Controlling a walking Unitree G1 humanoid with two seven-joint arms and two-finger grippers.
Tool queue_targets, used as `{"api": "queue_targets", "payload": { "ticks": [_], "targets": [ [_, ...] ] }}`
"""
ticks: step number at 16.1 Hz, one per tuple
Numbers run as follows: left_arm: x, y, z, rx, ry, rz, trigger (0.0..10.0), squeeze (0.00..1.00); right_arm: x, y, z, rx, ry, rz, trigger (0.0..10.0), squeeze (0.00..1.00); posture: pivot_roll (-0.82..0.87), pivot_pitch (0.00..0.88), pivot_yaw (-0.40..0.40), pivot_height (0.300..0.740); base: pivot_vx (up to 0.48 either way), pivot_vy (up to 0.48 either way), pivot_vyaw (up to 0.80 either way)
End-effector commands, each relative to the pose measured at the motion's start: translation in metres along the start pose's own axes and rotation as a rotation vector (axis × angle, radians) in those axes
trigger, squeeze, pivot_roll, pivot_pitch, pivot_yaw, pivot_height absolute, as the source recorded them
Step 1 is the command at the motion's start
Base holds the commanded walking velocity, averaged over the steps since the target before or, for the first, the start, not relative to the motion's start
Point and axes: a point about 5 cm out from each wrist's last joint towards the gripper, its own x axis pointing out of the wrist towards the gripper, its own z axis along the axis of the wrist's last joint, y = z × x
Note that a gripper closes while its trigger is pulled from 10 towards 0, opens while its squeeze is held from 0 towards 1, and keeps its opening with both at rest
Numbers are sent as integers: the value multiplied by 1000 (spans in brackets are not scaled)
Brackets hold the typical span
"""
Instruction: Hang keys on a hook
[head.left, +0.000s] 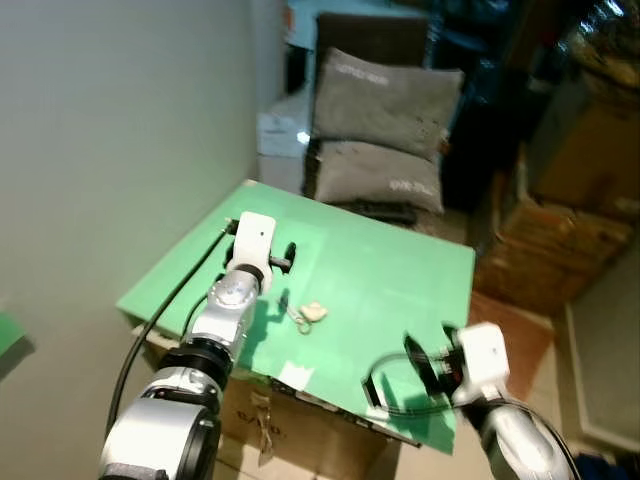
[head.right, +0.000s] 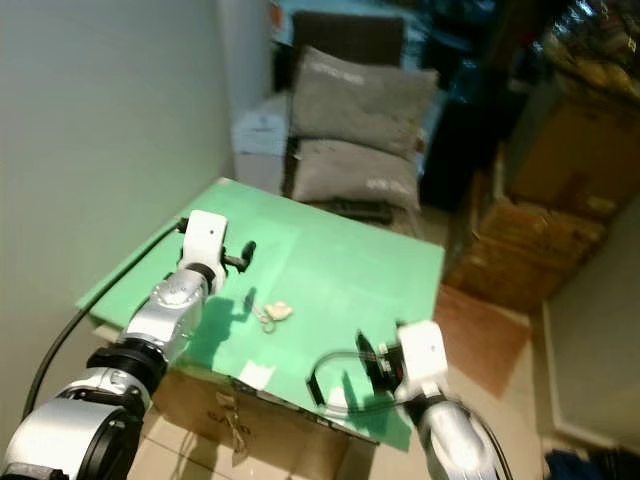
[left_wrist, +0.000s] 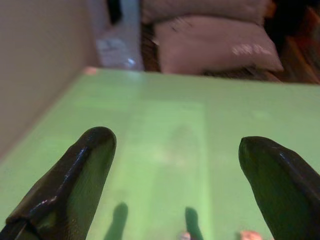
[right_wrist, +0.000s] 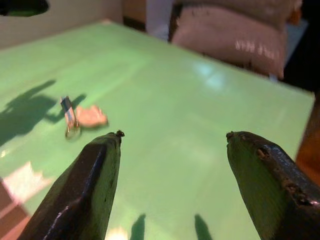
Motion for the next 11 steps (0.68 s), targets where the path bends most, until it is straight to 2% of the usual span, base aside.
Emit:
{"api": "queue_targets", "payload": {
  "ticks": [1,2,4,6,11],
  "targets": [
    [2,-18,3,2,-20,-96,10000,1000,-16,2,8,-22,-8,10,10000,0,-220,139,-12,740,0,0,0],
    [1,-23,1,18,-23,-119,10000,0,-22,4,7,-25,1,15,10000,0,-236,158,-8,740,0,0,0],
    [-1,-35,-8,52,0,-157,10000,0,-33,10,7,-29,20,24,10000,0,-258,195,-2,740,0,0,0],
    [-4,-40,-17,48,16,-171,10000,0,-44,15,7,-32,44,33,10000,0,-273,225,-3,740,0,0,0],
    [-9,-37,-32,55,47,-139,10000,0,-61,19,4,-18,99,31,10000,0,-282,255,0,740,0,0,0]
  ]
}}
